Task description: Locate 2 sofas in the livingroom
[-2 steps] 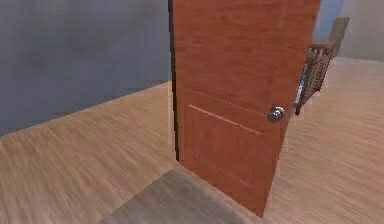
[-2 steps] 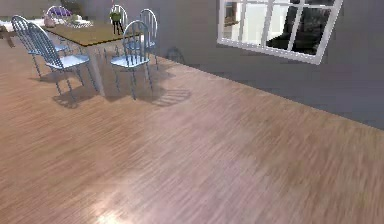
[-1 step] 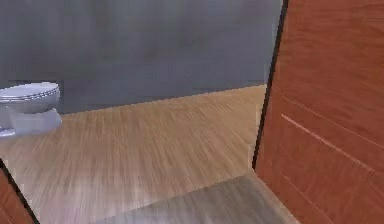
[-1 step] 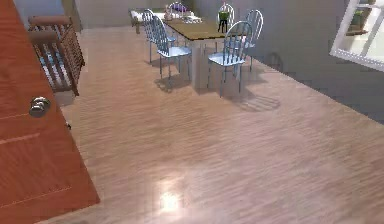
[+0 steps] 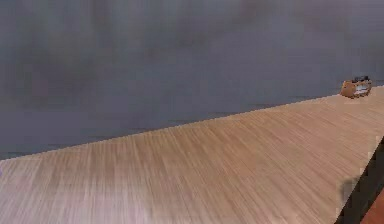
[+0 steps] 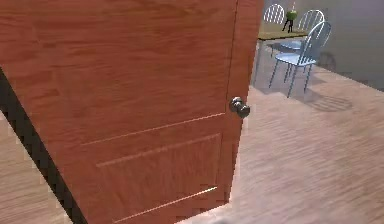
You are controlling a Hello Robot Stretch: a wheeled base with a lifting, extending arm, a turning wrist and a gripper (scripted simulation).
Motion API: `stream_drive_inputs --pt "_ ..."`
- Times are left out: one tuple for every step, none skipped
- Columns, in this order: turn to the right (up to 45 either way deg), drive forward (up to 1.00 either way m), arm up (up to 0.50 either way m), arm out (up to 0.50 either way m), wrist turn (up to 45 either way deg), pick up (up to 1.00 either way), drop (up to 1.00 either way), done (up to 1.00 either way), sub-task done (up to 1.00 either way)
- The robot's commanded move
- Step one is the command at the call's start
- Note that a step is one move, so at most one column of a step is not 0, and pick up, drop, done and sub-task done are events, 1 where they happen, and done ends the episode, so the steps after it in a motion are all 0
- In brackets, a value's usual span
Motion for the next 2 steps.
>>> stream_drive_inputs --pt "0.0 0.75 0.00 0.00 0.0 0.00 0.00 0.00 0.00" --pt "24.0 0.00 0.00 0.00 0.0 0.00 0.00 0.00 0.00"
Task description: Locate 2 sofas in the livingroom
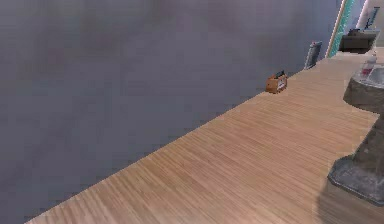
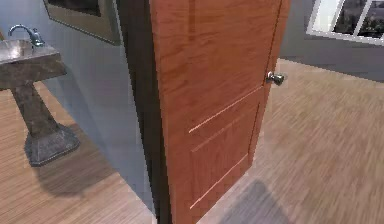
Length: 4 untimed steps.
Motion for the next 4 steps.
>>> stream_drive_inputs --pt "0.0 0.30 0.00 0.00 0.0 0.00 0.00 0.00 0.00" --pt "18.0 0.00 0.00 0.00 0.0 0.00 0.00 0.00 0.00" --pt "0.0 1.00 0.00 0.00 0.0 0.00 0.00 0.00 0.00" --pt "0.0 0.55 0.00 0.00 0.0 0.00 0.00 0.00 0.00"
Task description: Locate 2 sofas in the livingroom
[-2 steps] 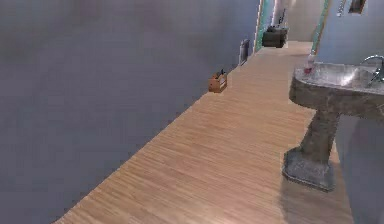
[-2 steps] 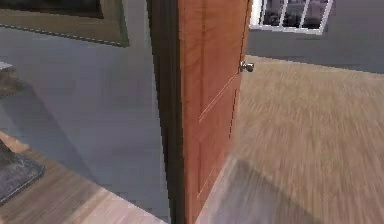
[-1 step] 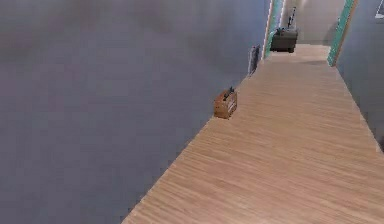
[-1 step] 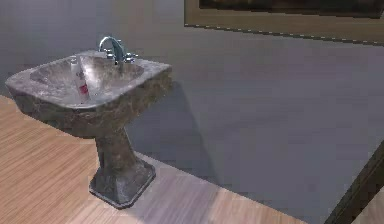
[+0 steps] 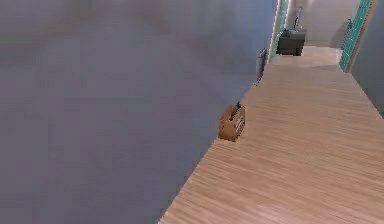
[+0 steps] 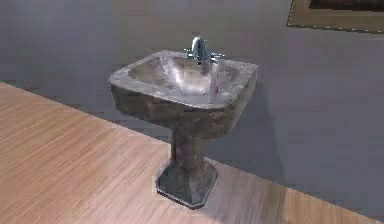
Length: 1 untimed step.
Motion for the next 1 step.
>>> stream_drive_inputs --pt "27.0 0.00 0.00 0.00 0.0 0.00 0.00 0.00 0.00"
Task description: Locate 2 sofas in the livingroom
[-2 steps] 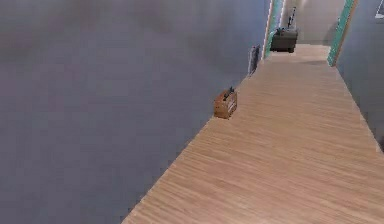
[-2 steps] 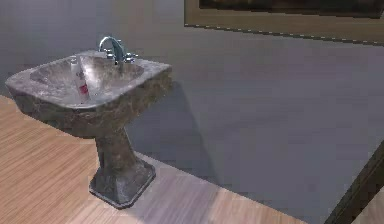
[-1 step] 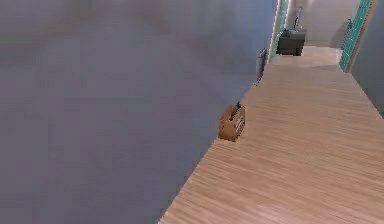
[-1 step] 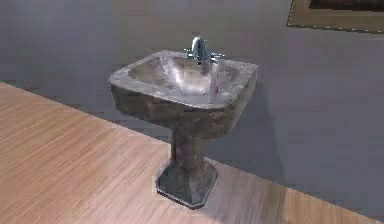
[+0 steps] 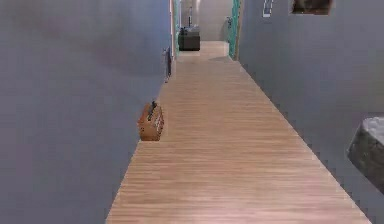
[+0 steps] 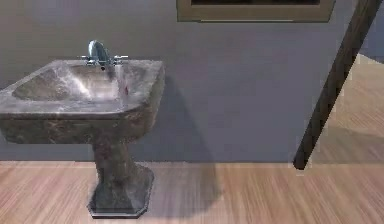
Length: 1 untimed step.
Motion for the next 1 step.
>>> stream_drive_inputs --pt "0.0 1.00 0.00 0.00 0.0 0.00 0.00 0.00 0.00"
